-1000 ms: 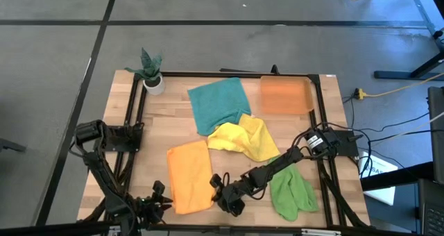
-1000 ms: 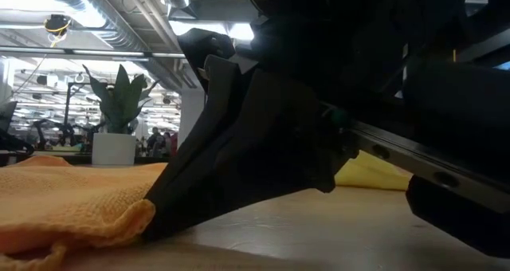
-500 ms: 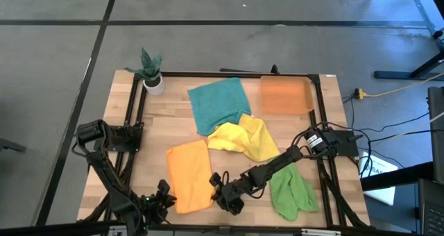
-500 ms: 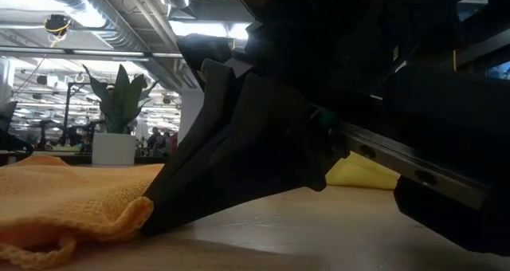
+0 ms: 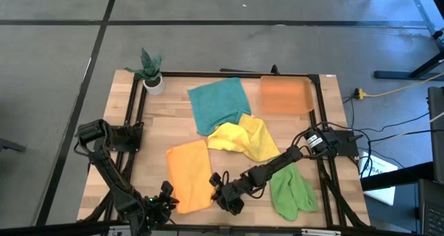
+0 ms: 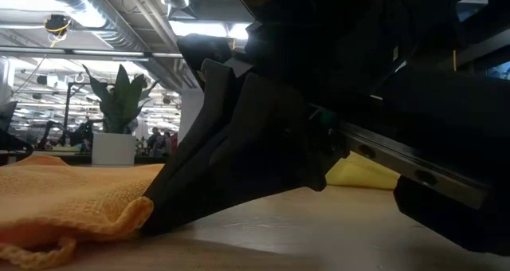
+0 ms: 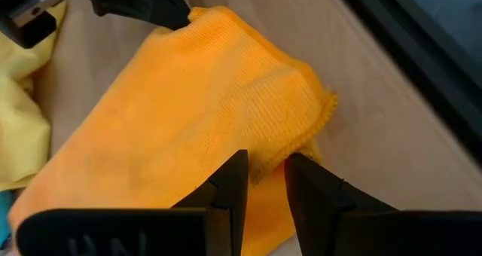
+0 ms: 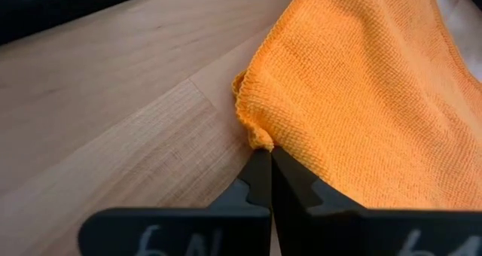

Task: Roll microfiber towels into tight, uniform cylinder then place into a basket
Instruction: Roll the orange microfiber towel

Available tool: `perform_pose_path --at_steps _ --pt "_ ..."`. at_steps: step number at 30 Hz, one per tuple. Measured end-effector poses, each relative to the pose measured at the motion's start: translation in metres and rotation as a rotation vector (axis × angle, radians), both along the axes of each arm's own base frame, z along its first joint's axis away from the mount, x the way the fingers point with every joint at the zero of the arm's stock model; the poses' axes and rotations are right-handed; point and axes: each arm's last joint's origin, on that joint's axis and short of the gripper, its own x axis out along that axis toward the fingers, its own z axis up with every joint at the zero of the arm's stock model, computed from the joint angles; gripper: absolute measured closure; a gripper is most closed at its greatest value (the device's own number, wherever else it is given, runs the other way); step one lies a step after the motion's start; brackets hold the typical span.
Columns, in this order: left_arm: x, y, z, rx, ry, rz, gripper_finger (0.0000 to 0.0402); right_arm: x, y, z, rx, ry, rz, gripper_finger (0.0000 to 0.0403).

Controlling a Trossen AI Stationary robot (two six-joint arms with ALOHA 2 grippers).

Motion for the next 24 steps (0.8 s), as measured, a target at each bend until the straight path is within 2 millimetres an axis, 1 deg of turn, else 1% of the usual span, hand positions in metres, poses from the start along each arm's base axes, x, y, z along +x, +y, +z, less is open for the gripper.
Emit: perform_pose_path --at_steps 4,10,16,18,21,24 --pt "0.001 0.0 0.0 -0.008 -0.003 0.001 0.0334 0.0 0.0 0.0 0.0 0.0 0.0 0.0403" --pt "0.001 0.0 0.0 -0.028 0.001 0.017 0.0394 0.0 0.0 0.0 0.0 0.0 -0.001 0.0403" --pt "0.0 -0.001 -0.001 -0.148 0.017 0.121 0.0401 0.001 0.0 0.001 0.084 0.017 -0.043 0.0403" --pt "0.0 -0.001 -0.001 -0.188 0.016 0.162 0.0401 0.001 0.0 0.005 0.11 0.018 -0.059 0.0403" --pt "-0.001 -0.001 0.0 -0.225 0.01 0.197 0.0401 0.002 -0.001 0.019 0.155 0.001 -0.079 0.0403" --pt "-0.001 -0.001 0.004 -0.262 0.004 0.223 0.0401 0.003 -0.002 0.031 0.237 0.008 -0.096 0.0403"
